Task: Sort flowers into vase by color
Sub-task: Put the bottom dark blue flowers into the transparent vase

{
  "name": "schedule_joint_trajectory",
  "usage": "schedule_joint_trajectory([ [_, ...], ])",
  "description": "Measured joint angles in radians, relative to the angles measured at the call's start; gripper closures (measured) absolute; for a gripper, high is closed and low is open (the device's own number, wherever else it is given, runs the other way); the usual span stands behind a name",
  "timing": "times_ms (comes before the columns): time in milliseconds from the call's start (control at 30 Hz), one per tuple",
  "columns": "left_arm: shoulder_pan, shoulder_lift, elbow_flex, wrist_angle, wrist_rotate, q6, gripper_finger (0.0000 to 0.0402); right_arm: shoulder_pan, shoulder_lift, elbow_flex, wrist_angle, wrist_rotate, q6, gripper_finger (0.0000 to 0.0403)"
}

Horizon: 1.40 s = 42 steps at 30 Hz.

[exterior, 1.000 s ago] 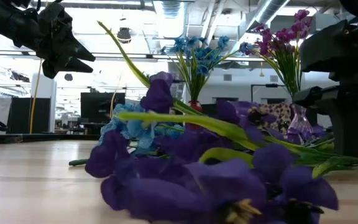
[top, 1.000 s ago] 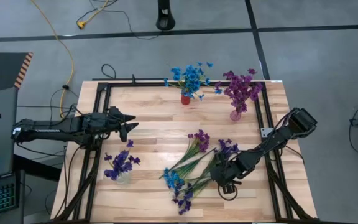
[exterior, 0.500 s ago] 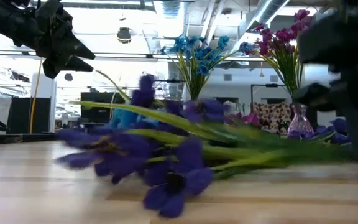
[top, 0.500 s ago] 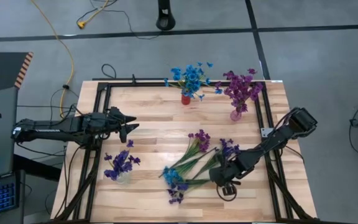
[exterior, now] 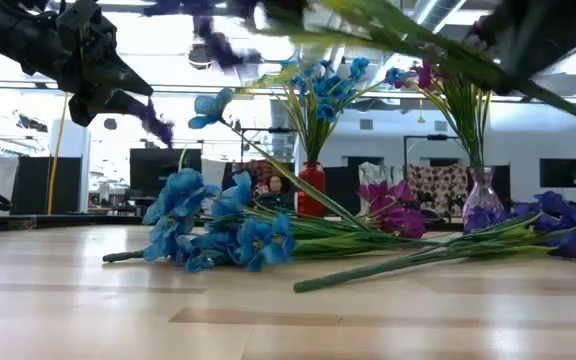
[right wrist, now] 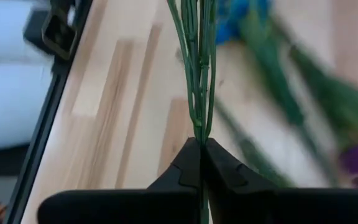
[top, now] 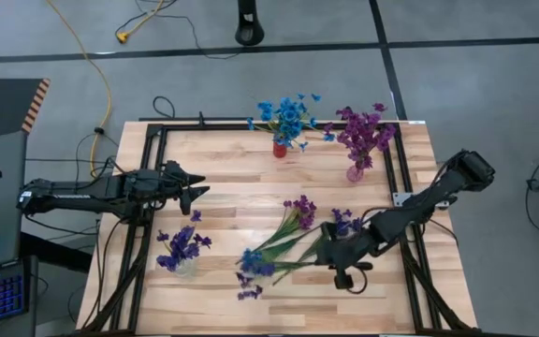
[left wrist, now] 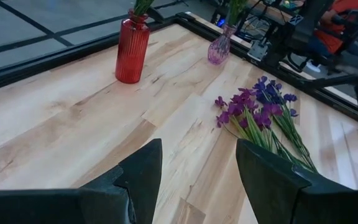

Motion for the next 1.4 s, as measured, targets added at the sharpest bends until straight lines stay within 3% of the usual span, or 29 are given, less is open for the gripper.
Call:
schedule_joint_trajectory([
  [333, 0.000, 0.000, 0.000, 0.012, -0.001, 0.003, 0.0208, -0.069, -0.082, 0.001, 0.190, 0.143, -0.265, 0.0370],
  [800, 0.000, 0.000, 0.000, 0.285, 0.047, 0.193, 0.0208, -0.295, -0.032, 0.001, 0.804, 0.167, -0.650, 0.0368],
  [1167, 0.000, 0.060, 0.000, 0.540, 0.086, 0.334, 0.0208, -0.469, 0.160, 0.025, 1.188, 0.067, -0.662, 0.0368],
  [1400, 0.000, 0.183, 0.000, 0.697, 0.090, 0.414, 0.0208, -0.520, 0.318, 0.165, 1.198, 0.067, -0.597, 0.0367],
])
